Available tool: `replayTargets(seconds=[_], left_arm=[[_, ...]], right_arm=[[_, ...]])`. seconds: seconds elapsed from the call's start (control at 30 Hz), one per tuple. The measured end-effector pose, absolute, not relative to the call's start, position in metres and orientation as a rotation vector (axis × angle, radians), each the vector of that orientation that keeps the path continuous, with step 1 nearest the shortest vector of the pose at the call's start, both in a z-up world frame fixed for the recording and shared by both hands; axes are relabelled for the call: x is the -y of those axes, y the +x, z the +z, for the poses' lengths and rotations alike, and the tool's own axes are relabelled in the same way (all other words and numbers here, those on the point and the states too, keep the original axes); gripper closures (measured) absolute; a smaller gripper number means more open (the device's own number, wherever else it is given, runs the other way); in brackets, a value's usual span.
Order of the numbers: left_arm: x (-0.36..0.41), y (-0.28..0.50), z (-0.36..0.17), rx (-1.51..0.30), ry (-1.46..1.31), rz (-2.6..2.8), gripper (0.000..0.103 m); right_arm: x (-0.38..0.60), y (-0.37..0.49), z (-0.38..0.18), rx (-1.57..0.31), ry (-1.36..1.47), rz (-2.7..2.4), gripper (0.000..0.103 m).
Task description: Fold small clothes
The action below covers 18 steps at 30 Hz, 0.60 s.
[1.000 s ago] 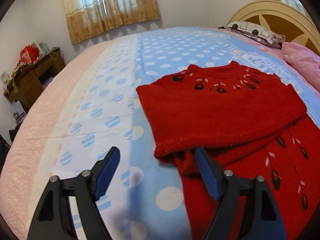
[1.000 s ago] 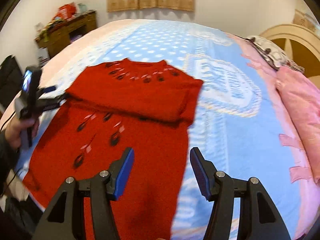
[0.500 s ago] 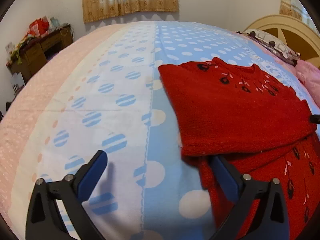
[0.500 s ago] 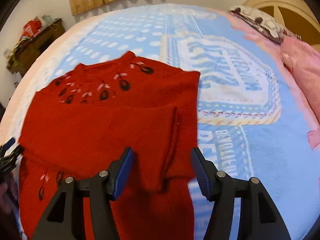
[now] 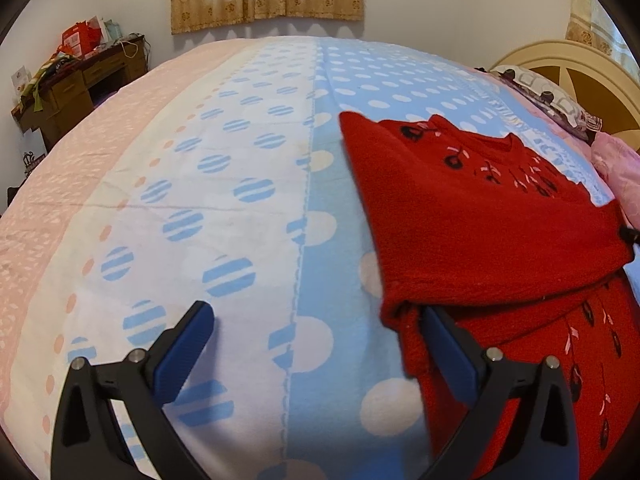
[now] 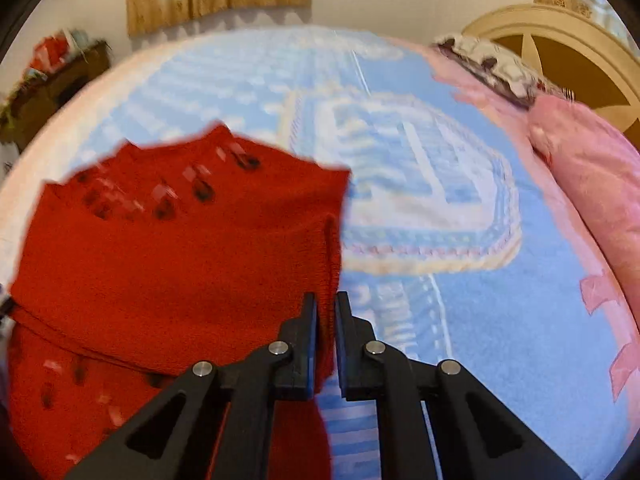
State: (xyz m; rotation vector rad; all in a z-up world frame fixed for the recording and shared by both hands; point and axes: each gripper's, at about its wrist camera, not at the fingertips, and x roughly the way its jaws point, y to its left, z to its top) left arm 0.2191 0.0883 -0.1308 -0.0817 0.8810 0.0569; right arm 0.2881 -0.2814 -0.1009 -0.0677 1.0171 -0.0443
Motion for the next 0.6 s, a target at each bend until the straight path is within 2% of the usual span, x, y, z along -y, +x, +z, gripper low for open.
replayTargets(seconds=[0.1, 0.17, 0.2, 0.23, 0.4, 0.6], left_arm=[[-0.085, 0.216, -0.129, -0.874, -0.066, 0.047, 0.000], [-0.085, 0.211, -0.124, -0.860, -0.063, 0.041, 0.000], [-0.086, 0.205, -0.118, -0.844, -0.064, 0.048, 0.000], [-0.087, 0.199, -0.112, -0.826, -0.070, 0.056, 0.000], [-0.085, 0.175, -0.084, -0.714, -0.050, 0.095, 0.000], [-0.078, 0.196, -0.069, -0.678, -0.006, 0.139, 0.000]], right_arm=[[0.281, 0.283, -0.098, -0.978, -0.083, -0.034, 0.093], [0.283, 0.279, -0.089, -0.962, -0.060, -0.030, 0.079], [0.283, 0.275, -0.081, -0.937, -0.049, -0.023, 0.059], [0.283, 0.271, -0.075, -0.918, -0.043, -0.014, 0.045], [0.263, 0.267, -0.058, -0.867, -0.040, 0.065, 0.044], [0.244, 0.273, -0.075, -0.893, -0.072, 0.100, 0.044]])
